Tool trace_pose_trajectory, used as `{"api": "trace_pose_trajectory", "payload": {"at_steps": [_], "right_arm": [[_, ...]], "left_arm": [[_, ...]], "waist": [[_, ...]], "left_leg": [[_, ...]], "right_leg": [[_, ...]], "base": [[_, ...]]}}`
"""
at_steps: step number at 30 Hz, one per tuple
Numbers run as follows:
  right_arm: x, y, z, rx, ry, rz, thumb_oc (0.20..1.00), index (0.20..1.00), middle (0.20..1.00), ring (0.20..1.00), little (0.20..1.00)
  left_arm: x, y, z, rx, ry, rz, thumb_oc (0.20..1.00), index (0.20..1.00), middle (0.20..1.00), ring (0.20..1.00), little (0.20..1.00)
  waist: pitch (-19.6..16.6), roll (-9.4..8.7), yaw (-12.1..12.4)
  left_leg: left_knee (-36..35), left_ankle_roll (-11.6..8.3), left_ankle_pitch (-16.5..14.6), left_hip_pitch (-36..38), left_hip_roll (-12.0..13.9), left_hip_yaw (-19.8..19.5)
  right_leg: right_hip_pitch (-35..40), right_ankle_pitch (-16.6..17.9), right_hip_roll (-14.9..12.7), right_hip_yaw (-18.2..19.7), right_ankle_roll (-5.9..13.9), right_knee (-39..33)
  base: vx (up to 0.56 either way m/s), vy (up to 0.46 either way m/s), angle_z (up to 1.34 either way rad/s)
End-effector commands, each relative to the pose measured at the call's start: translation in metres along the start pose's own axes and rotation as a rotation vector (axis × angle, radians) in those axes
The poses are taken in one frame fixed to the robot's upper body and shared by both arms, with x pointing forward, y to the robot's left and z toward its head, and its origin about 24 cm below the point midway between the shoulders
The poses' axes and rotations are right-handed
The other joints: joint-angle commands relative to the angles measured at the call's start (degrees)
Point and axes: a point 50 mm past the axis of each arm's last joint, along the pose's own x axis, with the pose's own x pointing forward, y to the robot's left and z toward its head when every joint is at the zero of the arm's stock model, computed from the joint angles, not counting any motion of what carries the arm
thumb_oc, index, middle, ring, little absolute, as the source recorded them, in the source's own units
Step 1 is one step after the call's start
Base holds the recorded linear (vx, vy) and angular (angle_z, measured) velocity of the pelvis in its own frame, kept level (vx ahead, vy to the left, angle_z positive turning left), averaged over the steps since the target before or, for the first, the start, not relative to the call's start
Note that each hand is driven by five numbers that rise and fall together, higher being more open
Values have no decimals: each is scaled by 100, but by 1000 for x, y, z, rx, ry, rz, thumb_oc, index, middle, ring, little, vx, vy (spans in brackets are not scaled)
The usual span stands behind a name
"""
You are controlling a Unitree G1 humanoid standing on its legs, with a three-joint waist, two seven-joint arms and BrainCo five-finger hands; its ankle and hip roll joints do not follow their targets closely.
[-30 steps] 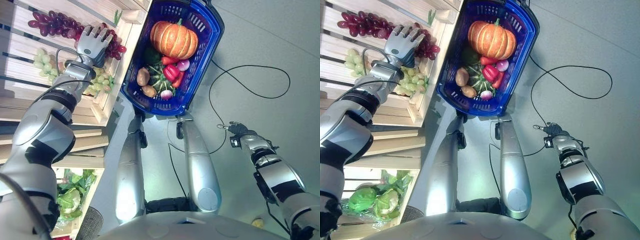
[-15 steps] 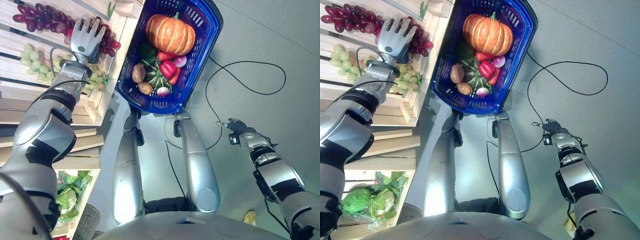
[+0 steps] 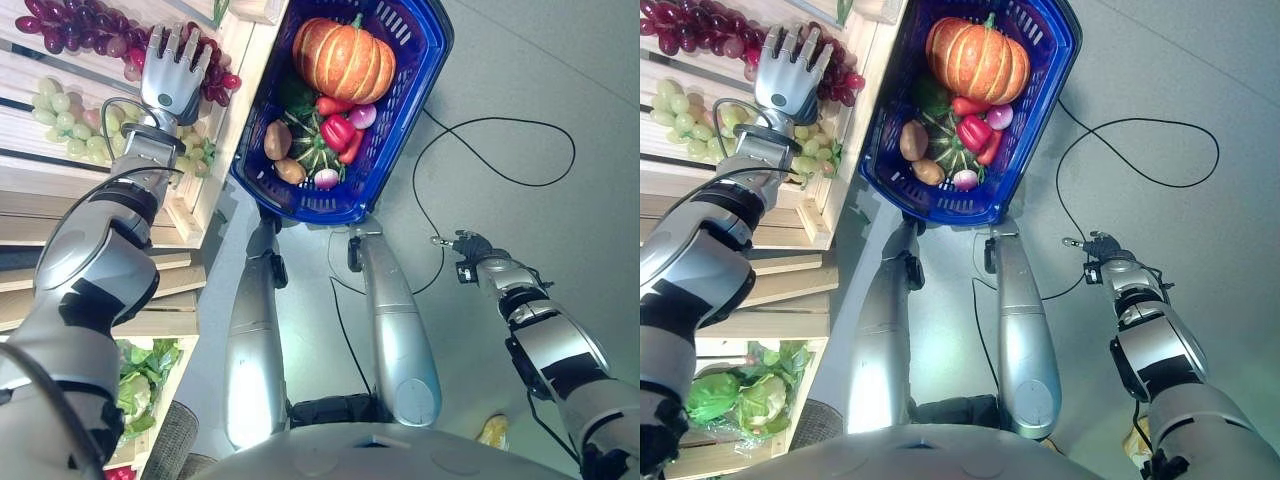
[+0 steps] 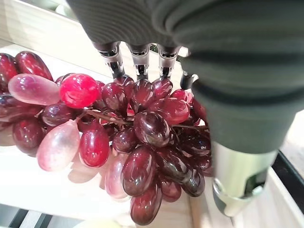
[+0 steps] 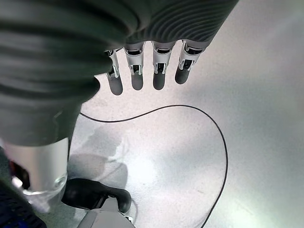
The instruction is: Pick up fruits and vegetables into the basket
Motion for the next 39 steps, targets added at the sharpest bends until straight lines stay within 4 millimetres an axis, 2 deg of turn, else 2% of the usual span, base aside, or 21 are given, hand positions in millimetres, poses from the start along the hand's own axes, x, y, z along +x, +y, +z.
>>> {"api": "trace_pose_trajectory", "payload": {"at_steps": [1,13,14,27,30,32,35,38,39], "right_arm": [[-1,-5,-25,-5,69,-21,1000,1000,1000,1000,1000],[-1,-4,-20,-6,58,-22,1000,1000,1000,1000,1000],[-1,-5,-19,-3,54,-24,1000,1000,1000,1000,1000],[-1,-10,-18,0,43,-29,1000,1000,1000,1000,1000],[-1,-12,-13,15,15,-42,1000,1000,1000,1000,1000],[-1,-12,-9,35,-9,-50,1000,1000,1000,1000,1000],[-1,-16,1,74,-84,-66,1000,1000,1000,1000,1000],[-3,-16,14,136,-175,-71,1000,1000,1000,1000,1000],[-4,-17,24,174,-242,-75,1000,1000,1000,1000,1000]], "left_arm": [[-12,-13,-3,10,49,-36,1000,1000,1000,1000,1000],[-7,-12,-1,35,25,-75,1000,1000,1000,1000,1000],[-7,-13,-1,48,15,-98,200,200,200,200,200],[-13,-20,-3,27,48,-160,200,200,200,200,200],[-13,-20,-6,-26,86,-152,200,200,200,200,200],[-13,-19,-8,-96,129,-129,200,200,200,200,200],[-13,-16,-15,-293,261,-82,200,200,200,200,200],[-11,-11,-20,-523,361,-16,200,200,200,200,200],[-9,-7,-22,-676,403,20,200,200,200,200,200]], "waist": [[-208,-121,109],[-208,-148,81],[-208,-146,77],[-208,-110,82],[-208,-90,93],[-208,-77,109],[-208,-59,137],[-208,-40,173],[-208,-29,211]], "left_leg": [[791,-185,-567,-196,52,-158],[799,-191,-572,-289,45,-172],[794,-193,-575,-294,41,-167],[727,-196,-532,-216,32,-162],[697,-198,-511,-166,28,-157],[669,-197,-503,-129,29,-164],[612,-201,-483,-37,28,-171],[559,-208,-473,59,25,-169],[527,-220,-469,121,20,-177]], "right_leg": [[106,196,226,74,312,-177],[16,222,237,95,316,-196],[16,227,236,95,319,-218],[92,259,219,99,329,-287],[138,261,220,100,322,-304],[161,256,225,102,320,-295],[244,245,222,95,323,-308],[333,233,201,74,341,-323],[404,224,185,51,344,-347]], "base": [[0,0,0],[0,0,0],[0,0,0],[0,0,0],[0,0,0],[0,0,0],[0,0,0],[0,0,0],[-13,-33,0]]}}
